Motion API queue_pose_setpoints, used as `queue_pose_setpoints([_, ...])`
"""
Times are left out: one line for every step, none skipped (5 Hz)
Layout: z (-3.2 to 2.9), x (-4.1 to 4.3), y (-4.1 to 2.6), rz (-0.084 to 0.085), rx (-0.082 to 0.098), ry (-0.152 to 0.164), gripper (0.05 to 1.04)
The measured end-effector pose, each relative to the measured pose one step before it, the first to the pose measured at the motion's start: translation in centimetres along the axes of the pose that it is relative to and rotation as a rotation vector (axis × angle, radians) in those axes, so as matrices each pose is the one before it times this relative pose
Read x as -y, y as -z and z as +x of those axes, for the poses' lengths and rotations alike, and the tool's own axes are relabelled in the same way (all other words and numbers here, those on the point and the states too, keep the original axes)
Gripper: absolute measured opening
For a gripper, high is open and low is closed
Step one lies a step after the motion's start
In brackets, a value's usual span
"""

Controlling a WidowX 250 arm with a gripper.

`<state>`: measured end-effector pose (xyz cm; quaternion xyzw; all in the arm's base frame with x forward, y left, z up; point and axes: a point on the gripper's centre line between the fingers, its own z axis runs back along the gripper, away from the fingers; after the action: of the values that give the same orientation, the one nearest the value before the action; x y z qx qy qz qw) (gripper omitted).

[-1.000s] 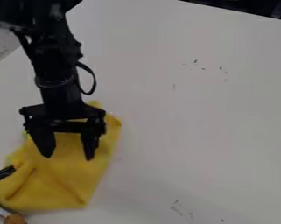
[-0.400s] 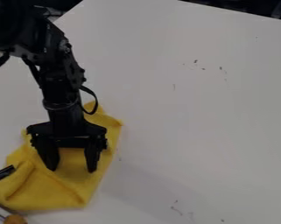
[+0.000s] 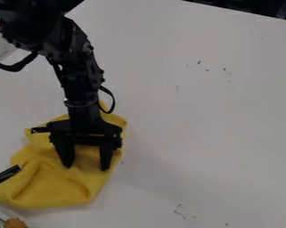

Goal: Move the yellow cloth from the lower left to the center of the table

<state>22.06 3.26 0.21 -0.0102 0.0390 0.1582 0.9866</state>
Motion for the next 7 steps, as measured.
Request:
queue_pose_setpoints([1.597, 1.555, -0.064, -0.0076, 0.0133, 0.0376, 1.001])
queue_pose_setpoints([1.553, 2.249, -0.169, -0.0093, -0.0067, 0.0389, 1.001])
queue_pose_setpoints([1.266, 2.98, -0.221, -0.0214, -0.0049, 0.0362, 1.0])
queue_pose_setpoints([1.012, 2.974, -0.18, -0.0058, -0.0073, 0.0551, 1.0])
queue_pose_setpoints([1.308, 1.846, -0.411, -0.0039, 0.0033, 0.0237, 1.0])
queue_pose_setpoints([1.017, 1.995, -0.965, 0.0018, 0.0133, 0.0451, 0.999])
queue_pose_setpoints([0.698, 0.732, -1.095, 0.0211, 0.005, 0.0111, 0.999])
